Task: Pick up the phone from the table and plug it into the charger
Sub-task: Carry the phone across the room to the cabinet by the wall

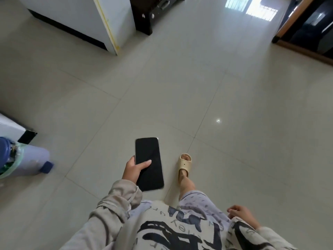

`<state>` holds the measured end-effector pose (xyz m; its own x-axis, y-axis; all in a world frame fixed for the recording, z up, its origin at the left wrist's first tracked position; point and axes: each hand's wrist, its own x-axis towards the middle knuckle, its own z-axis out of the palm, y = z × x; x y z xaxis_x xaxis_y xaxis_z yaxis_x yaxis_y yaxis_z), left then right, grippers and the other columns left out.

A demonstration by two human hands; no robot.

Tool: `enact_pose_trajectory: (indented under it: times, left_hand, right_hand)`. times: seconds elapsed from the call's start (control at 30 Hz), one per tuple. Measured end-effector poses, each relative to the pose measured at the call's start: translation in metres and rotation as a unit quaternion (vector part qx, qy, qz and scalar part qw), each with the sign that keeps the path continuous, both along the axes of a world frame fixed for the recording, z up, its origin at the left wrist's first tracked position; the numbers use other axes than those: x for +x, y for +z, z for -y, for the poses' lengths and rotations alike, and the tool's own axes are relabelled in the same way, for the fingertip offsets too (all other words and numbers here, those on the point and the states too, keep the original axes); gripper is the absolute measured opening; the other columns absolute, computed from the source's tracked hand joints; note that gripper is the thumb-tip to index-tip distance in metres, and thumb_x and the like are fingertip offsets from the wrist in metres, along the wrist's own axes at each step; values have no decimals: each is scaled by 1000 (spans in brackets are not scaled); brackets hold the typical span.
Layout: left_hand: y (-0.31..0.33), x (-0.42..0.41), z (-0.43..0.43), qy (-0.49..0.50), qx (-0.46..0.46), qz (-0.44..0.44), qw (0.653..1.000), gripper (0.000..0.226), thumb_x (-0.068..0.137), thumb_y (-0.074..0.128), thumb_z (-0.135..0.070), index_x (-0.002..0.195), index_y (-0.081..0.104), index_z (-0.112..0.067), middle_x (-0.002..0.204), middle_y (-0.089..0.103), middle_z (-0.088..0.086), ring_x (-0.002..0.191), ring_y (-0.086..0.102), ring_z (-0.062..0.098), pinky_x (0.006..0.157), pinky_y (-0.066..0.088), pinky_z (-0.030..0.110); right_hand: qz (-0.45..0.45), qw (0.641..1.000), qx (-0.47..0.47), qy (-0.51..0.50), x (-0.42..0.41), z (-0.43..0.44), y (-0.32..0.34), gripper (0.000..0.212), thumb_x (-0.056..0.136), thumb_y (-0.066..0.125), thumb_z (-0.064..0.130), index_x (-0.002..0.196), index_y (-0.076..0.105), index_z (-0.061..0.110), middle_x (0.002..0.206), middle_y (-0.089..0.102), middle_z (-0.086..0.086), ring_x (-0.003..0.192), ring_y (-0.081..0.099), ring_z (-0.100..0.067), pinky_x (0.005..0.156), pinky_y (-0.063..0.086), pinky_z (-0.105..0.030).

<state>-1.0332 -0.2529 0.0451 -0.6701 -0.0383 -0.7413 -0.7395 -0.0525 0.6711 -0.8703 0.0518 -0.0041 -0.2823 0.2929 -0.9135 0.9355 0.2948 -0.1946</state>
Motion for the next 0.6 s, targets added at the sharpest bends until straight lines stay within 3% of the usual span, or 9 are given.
enact_pose_trajectory:
  times: [0.07,0.13,0.27,0.37,0.5,0.6]
  left_hand:
    - [-4,-19,-14,40,-13,19,999,15,79,62,1,81,57,-13,83,63,8,77,60,25,69,48,33]
    - [-9,-35,-27,62,-34,40,997,15,78,62,1,80,57,-13,84,63,10,77,59,27,72,48,34]
    - [-14,-72,-52,90,-54,55,993,14,78,64,2,84,59,-9,93,63,15,86,59,31,83,48,39]
    - [-13,-99,-67,103,-58,61,991,23,77,63,3,100,58,-1,98,63,18,91,58,32,89,46,42]
    - [-11,-148,-86,116,-46,53,991,26,78,61,5,103,56,-1,96,63,16,89,59,32,83,46,40]
    - [-12,-198,-101,117,-47,47,991,22,79,61,4,100,56,-2,85,63,13,76,59,29,69,48,34]
  right_hand:
    - [-7,1000,-3,19,-51,-20,-4,22,91,45,-3,103,59,-14,59,52,-3,49,44,-16,44,39,-22]
    - [-20,999,-14,36,-104,-35,0,18,91,44,-2,98,60,-7,58,50,-4,48,43,-15,35,37,-14]
    - [-69,994,-47,76,-215,-65,11,24,91,41,-1,73,53,9,62,53,-4,48,48,-15,42,35,-20]
    - [-111,987,-59,101,-286,-83,24,23,91,41,-2,75,52,11,63,53,-3,50,48,-15,45,36,-20]
    - [-161,981,-66,88,-362,-102,36,19,91,41,-2,80,53,9,64,54,-2,52,50,-14,48,37,-22]
    - [-155,982,-73,76,-402,-113,31,17,91,40,-2,83,53,7,64,54,-3,52,49,-15,49,36,-22]
